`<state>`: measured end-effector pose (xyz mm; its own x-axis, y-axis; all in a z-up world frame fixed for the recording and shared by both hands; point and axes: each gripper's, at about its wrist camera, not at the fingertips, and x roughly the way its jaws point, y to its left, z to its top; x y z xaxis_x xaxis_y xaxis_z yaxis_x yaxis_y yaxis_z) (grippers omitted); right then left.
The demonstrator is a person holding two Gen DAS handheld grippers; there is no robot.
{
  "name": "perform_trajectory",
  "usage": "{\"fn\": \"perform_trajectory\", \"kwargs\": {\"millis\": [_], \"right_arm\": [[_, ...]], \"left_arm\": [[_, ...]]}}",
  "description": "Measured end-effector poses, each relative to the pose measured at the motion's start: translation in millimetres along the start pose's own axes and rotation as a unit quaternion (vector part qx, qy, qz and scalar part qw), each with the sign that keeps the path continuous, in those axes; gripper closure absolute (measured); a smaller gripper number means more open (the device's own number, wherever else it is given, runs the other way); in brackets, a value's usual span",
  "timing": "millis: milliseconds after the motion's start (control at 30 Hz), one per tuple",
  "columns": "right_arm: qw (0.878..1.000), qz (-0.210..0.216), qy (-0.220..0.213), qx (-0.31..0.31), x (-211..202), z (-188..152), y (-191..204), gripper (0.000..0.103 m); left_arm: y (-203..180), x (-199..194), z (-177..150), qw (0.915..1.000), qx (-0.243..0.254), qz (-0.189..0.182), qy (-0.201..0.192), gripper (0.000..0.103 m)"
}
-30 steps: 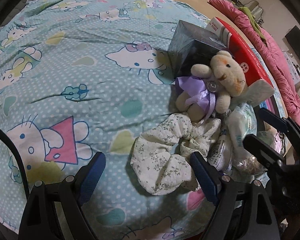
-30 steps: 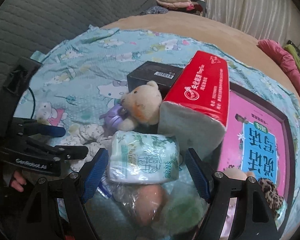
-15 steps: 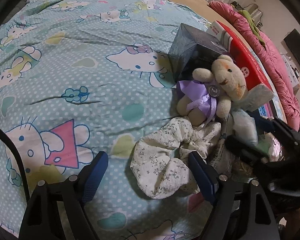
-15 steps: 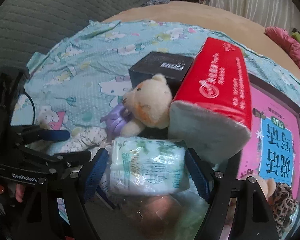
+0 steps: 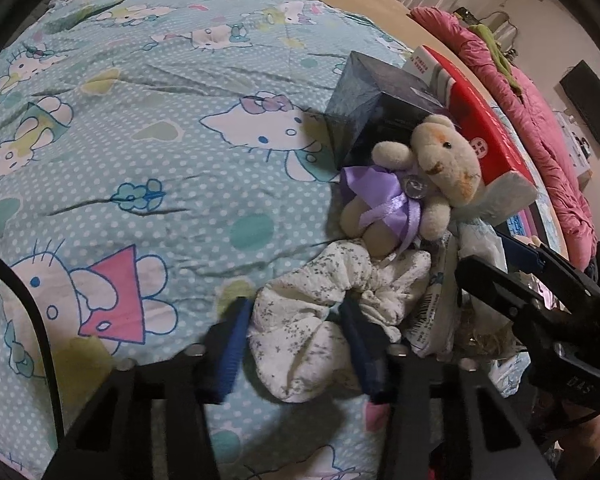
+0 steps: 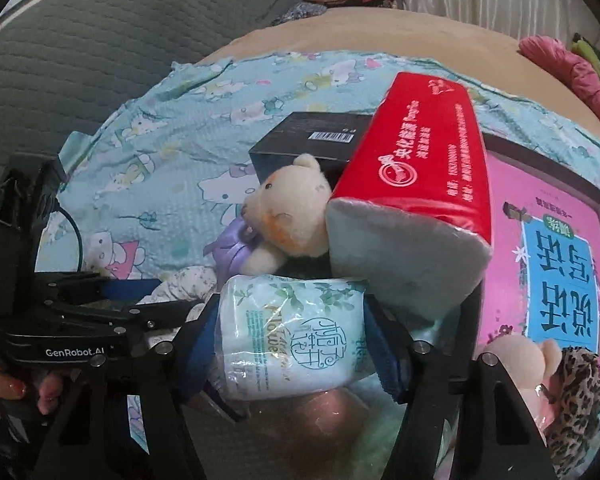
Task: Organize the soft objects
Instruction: 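Grasp the white floral scrunchie with the left tool while the right grasps the wrapped tissue pack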
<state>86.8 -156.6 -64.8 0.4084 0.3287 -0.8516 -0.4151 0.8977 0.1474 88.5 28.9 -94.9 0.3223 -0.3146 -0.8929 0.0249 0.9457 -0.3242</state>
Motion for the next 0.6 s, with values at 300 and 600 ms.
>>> {"fn": "perform_trajectory", "kwargs": {"millis": [300,600], "right_arm": [[0.998,0.015,-0.062,0.013,-41.3,-5.5,1.6,0.038],[0.995,0.029,-0.099,0.004,-66.0,-12.9,14.1,0.038]], "left_arm": [[3.0,-0.9,0.5,0.9992,-0.005,-0.038,-0.006,0.091],[-1.3,-33.2,0.9,0.9982,0.001,-0.036,-0.049,0.092]]}}
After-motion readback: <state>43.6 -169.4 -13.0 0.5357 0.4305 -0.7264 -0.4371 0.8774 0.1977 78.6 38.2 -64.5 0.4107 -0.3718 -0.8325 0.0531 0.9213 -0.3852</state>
